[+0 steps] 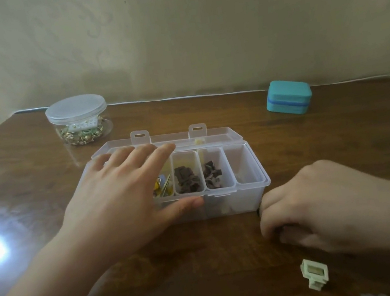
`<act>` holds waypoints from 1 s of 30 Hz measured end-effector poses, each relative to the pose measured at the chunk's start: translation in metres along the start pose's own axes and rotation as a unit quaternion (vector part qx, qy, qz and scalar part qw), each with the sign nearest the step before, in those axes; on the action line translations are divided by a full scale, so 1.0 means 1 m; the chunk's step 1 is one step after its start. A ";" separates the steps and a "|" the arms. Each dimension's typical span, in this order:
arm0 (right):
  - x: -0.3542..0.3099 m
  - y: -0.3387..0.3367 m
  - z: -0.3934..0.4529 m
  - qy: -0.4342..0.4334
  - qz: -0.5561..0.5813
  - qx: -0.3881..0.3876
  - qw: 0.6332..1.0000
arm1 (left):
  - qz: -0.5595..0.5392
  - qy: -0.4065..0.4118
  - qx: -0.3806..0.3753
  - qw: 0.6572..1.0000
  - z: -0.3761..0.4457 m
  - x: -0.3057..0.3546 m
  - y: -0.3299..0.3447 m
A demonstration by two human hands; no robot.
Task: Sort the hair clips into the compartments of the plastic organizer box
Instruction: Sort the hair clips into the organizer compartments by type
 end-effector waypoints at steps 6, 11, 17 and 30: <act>0.024 -0.018 -0.008 0.067 0.062 0.026 0.996 | -0.006 -0.004 -0.006 1.000 0.000 -0.002 0.001; 0.038 -0.017 -0.021 0.090 0.036 -0.004 0.995 | 0.002 0.001 -0.002 1.000 0.001 -0.002 0.002; 0.023 -0.003 -0.012 0.053 0.029 -0.022 0.998 | 0.004 0.004 0.003 1.000 0.001 -0.002 0.003; 0.029 -0.053 -0.024 0.027 0.174 0.144 0.974 | 0.000 0.003 0.004 1.000 0.001 -0.002 0.002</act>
Point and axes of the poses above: each hand's wrist, its own z-axis towards the middle knuckle, its own y-axis out of the palm, x = y × z, the point moved 10 cm from there along z, towards the middle knuckle, and after that the axes turned 1 degree about -y, right-handed, at the moved point
